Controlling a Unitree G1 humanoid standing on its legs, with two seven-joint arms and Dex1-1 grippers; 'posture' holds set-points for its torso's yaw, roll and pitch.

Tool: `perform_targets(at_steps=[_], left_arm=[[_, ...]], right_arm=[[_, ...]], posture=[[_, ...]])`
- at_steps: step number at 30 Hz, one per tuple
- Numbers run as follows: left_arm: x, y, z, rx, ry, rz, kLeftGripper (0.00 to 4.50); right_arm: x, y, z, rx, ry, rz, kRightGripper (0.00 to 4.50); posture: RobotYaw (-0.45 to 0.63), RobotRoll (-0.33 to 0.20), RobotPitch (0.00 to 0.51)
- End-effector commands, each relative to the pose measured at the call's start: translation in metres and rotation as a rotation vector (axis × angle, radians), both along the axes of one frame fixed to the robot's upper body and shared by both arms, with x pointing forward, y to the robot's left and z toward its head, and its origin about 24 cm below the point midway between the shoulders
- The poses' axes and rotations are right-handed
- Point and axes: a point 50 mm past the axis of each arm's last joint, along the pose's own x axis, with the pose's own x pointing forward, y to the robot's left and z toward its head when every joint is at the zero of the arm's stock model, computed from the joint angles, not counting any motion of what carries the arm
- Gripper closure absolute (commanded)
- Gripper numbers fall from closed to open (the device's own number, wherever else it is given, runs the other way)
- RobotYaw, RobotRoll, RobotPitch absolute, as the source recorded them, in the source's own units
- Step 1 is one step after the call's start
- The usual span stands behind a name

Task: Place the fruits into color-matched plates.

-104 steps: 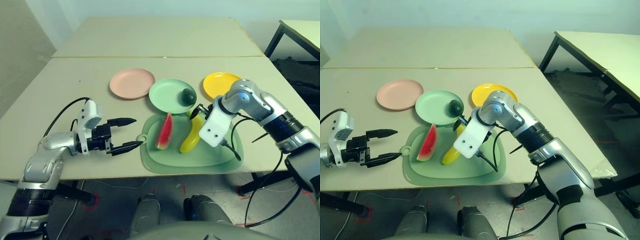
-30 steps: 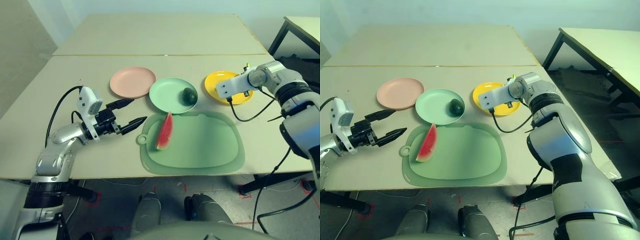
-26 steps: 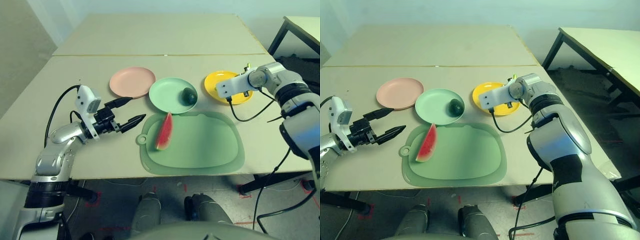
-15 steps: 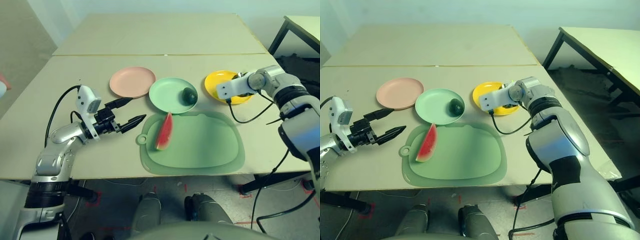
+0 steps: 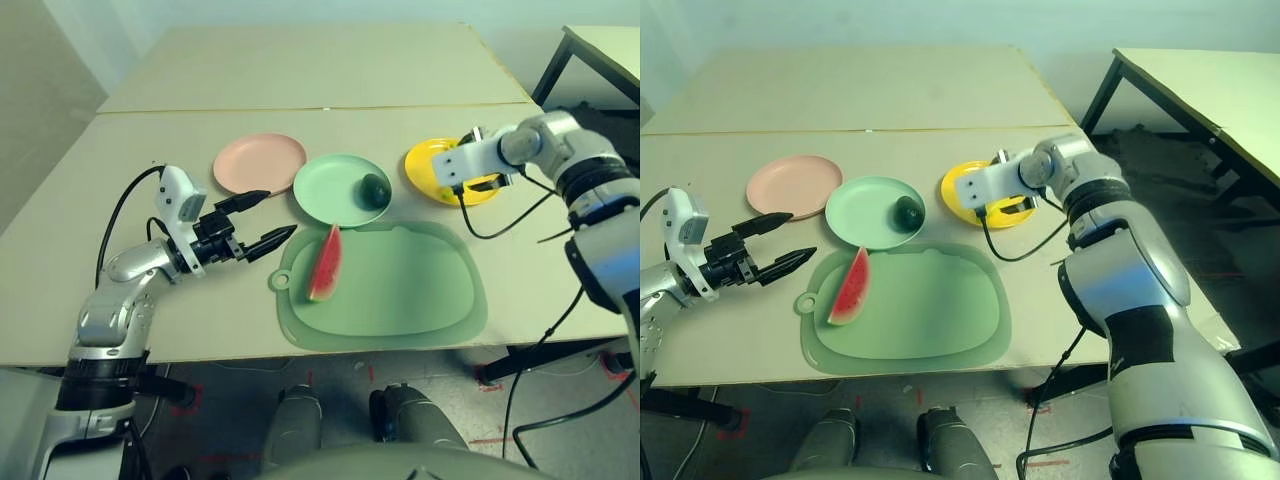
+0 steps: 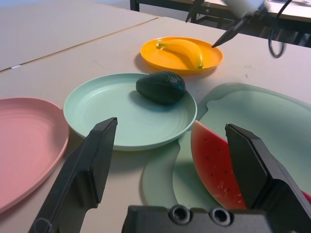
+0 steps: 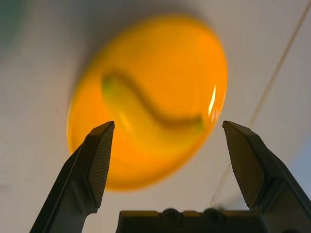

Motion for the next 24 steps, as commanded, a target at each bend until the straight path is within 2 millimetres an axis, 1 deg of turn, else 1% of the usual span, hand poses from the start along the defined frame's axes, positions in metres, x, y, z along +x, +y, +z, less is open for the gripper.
perform_targets(at_steps=[1, 6, 8, 11, 13, 16, 20, 23, 24], left_arm=[[0.001, 0.001, -0.003, 0.026, 0.008, -0.020, 0.00], [-0.001, 0.004, -0.003, 0.038, 0.027, -0.049, 0.00], [-0.002, 0.006, -0.004, 0.044, 0.038, -0.058, 0.00], [-0.005, 0.010, -0.005, 0.073, 0.062, -0.077, 0.00], [-0.008, 0.013, -0.007, 0.109, 0.078, -0.094, 0.00], [-0.010, 0.015, -0.008, 0.124, 0.085, -0.104, 0.00], [-0.014, 0.016, -0.007, 0.141, 0.083, -0.104, 0.00], [-0.017, 0.018, -0.009, 0.149, 0.080, -0.098, 0.00], [-0.018, 0.019, -0.009, 0.148, 0.077, -0.093, 0.00]], right_arm=[[-0.015, 0.009, 0.001, 0.093, 0.095, 0.083, 0.03], [-0.051, 0.024, -0.004, 0.147, 0.154, 0.162, 0.03], [-0.064, 0.028, -0.006, 0.134, 0.158, 0.194, 0.03], [-0.082, 0.037, -0.011, 0.049, 0.154, 0.290, 0.03], [-0.090, 0.047, -0.014, 0.036, 0.166, 0.341, 0.03], [-0.094, 0.061, -0.014, 0.054, 0.168, 0.379, 0.03], [-0.090, 0.065, -0.016, 0.102, 0.165, 0.361, 0.03], [-0.083, 0.058, -0.019, 0.249, 0.179, 0.245, 0.03], [-0.082, 0.054, -0.021, 0.339, 0.191, 0.187, 0.03]], posture=[[0.06, 0.000, 0.101], [0.05, 0.000, 0.100], [0.04, 0.000, 0.101], [0.05, 0.000, 0.101], [0.05, 0.000, 0.101], [0.07, 0.000, 0.100], [0.10, 0.000, 0.099], [0.12, 0.000, 0.103], [0.12, 0.000, 0.103]])
